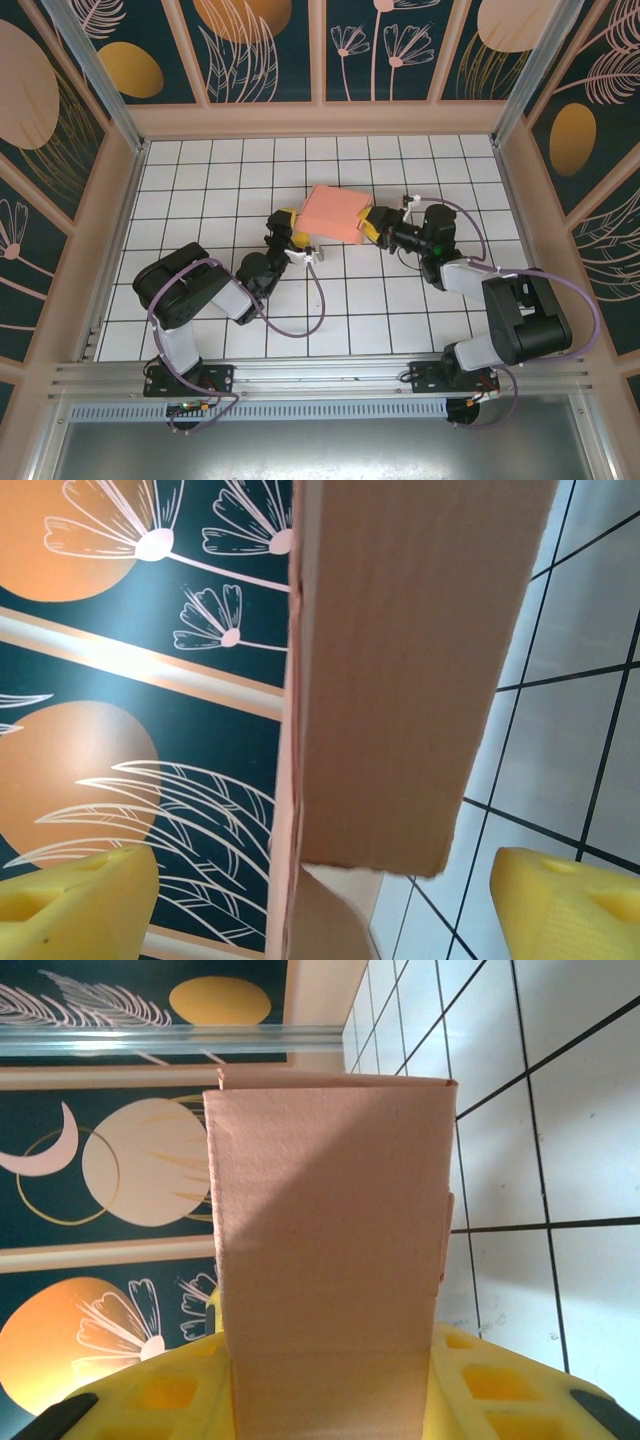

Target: Fold the paper box

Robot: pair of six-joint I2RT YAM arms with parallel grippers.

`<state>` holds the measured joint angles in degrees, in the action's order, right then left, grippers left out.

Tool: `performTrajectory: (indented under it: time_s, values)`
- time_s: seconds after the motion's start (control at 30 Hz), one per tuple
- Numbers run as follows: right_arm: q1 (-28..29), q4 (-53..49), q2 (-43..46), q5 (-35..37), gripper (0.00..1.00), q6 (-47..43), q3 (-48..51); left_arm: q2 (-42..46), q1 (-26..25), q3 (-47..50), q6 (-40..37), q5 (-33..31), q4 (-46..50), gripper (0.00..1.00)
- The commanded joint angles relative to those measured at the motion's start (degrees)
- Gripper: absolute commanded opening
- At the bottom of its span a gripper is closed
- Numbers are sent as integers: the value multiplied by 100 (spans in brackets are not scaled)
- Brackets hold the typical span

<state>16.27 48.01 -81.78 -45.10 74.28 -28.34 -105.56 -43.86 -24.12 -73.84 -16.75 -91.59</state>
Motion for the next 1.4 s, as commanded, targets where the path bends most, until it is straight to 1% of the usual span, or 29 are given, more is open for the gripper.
performTrajectory:
  time_s: [0.0, 0.03, 0.3, 0.57, 0.7, 1.13, 1.37]
  values:
    - [128, 315, 206, -74, 37, 157, 30, -44, -34, -139, -135, -69, -542, 81]
    - [145, 282, 225, -69, 37, 149, 38, -50, -35, -137, -137, -96, -523, 79]
    - [225, 114, 379, -122, 37, 88, 152, -30, -29, -146, -109, -59, -457, 74]
    - [230, -88, 576, -89, 37, 16, 223, -55, -31, -137, -73, -9, -420, 64]
    - [236, -168, 558, -78, 37, -54, 214, -53, -28, -127, -29, 22, -431, 59]
    - [244, -165, 510, -77, 37, -89, 197, -50, -30, -119, -47, 58, -386, 48]
    - [241, -191, 473, -51, 39, -67, 153, -53, -31, -111, 28, 66, -446, 39]
